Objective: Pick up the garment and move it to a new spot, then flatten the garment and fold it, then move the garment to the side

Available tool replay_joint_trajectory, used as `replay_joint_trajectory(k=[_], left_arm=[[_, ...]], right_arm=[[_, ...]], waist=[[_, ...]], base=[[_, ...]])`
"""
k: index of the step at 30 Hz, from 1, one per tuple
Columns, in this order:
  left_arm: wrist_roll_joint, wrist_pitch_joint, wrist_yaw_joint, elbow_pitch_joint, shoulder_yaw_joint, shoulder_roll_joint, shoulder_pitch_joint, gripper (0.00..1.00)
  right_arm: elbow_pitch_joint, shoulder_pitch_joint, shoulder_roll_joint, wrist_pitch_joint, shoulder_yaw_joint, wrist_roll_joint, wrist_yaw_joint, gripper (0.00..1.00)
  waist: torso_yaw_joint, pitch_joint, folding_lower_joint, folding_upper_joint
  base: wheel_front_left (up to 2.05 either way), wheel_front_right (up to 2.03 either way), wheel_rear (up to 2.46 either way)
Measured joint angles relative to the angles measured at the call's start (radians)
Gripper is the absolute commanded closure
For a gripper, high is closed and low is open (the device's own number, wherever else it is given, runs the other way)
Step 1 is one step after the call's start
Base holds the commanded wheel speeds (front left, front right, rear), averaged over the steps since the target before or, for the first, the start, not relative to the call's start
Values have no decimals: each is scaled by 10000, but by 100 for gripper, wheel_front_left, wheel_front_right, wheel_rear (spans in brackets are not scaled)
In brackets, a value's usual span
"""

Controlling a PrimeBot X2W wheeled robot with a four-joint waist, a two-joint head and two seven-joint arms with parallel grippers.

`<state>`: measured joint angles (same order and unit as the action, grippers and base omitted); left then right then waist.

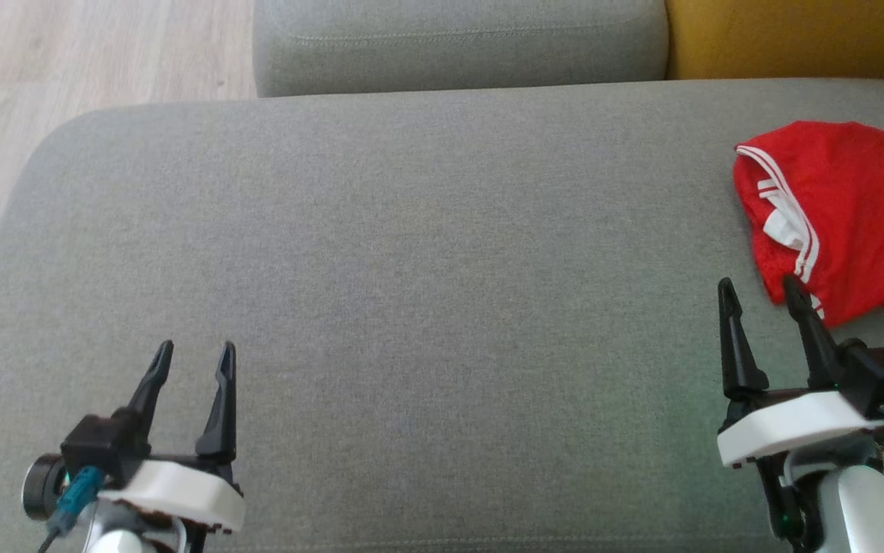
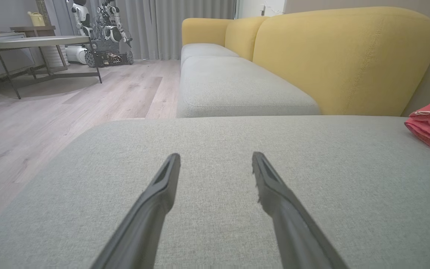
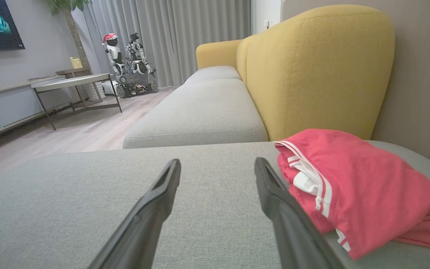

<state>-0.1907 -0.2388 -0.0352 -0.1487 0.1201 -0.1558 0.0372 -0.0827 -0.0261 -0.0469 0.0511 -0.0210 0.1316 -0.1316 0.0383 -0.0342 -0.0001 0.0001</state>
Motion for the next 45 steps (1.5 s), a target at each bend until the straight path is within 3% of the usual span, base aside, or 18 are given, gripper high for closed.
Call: replay_joint_trajectory(k=[45], left_arm=[[-332,157,276,201,313,-245,59,0]], right_arm=[[297,239,8,-297,-196,2,0,0]], waist=[[26,-16,0,0]], base=[[0,0,0]])
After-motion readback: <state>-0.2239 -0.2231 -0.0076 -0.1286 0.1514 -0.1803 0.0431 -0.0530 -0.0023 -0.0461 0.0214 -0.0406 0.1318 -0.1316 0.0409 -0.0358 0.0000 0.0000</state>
